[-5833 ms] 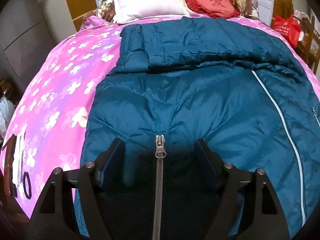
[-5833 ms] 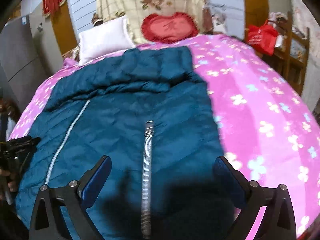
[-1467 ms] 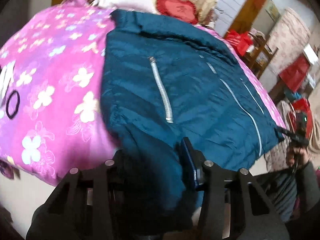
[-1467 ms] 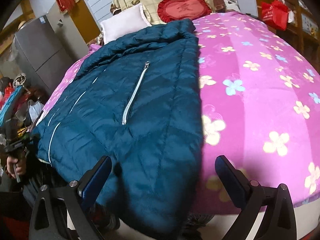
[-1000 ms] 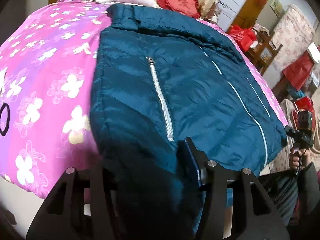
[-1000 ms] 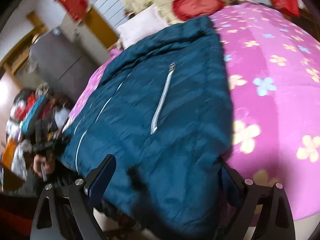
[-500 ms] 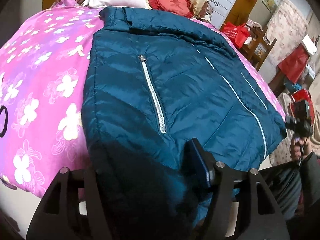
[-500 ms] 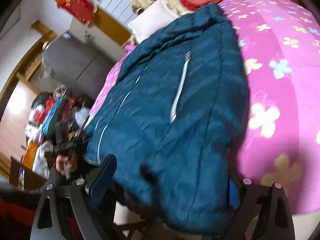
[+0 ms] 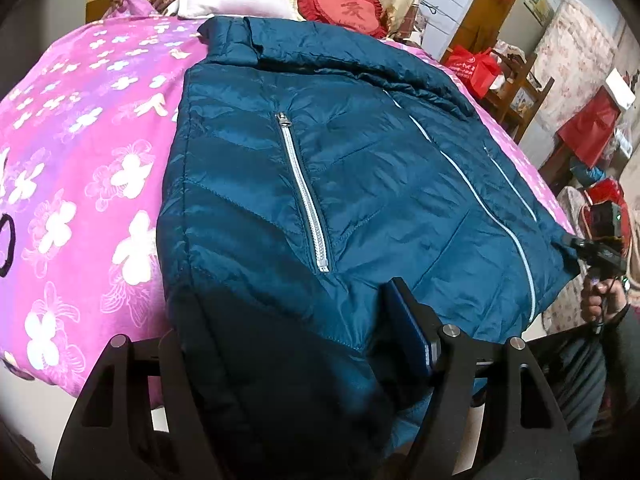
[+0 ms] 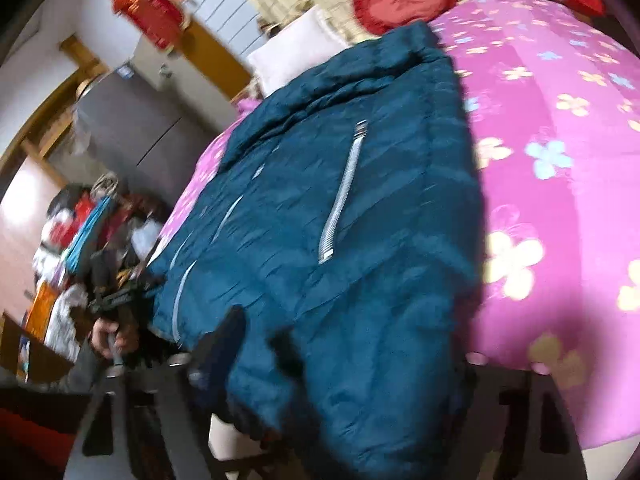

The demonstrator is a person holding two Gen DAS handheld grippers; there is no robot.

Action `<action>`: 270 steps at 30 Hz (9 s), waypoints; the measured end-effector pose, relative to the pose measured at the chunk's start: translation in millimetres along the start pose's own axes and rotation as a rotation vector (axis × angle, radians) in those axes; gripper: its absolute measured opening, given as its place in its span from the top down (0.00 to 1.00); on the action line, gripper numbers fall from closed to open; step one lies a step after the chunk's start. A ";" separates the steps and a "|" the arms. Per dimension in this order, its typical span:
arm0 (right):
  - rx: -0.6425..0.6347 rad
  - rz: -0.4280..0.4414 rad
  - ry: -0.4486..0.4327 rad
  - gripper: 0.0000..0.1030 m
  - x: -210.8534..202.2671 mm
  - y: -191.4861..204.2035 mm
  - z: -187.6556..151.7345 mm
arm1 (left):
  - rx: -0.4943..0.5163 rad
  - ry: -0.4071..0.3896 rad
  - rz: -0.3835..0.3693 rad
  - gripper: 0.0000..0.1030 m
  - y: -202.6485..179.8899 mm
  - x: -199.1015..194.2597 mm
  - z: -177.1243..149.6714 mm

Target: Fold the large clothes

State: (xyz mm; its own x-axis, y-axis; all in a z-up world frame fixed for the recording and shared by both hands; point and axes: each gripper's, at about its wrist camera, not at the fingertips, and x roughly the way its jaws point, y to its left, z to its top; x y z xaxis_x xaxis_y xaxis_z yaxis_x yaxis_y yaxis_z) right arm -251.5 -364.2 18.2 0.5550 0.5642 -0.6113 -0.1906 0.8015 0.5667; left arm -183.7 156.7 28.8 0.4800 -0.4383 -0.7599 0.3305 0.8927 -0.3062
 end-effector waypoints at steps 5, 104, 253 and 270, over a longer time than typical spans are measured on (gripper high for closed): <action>-0.126 -0.114 0.001 0.44 12.3 15.3 2.7 | -0.034 -0.014 0.003 0.33 6.7 -4.1 -1.4; -0.023 -0.651 -0.329 0.71 150.2 2.0 257.8 | -0.344 -0.291 0.564 0.87 60.7 127.0 230.4; -0.302 -0.513 -0.073 0.00 196.6 125.0 185.5 | 0.038 -0.148 0.303 0.20 -60.6 140.3 205.4; -0.222 -0.597 -0.124 0.00 123.9 123.2 167.9 | -0.170 -0.134 0.291 0.20 31.1 88.3 200.7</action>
State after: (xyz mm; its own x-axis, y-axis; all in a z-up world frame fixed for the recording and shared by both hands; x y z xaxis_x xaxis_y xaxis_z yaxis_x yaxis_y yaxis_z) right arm -70.2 -228.8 105.0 0.7044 -0.0075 -0.7098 0.0241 0.9996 0.0134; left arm 32.1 124.8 67.3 0.6400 -0.1633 -0.7508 0.0303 0.9818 -0.1877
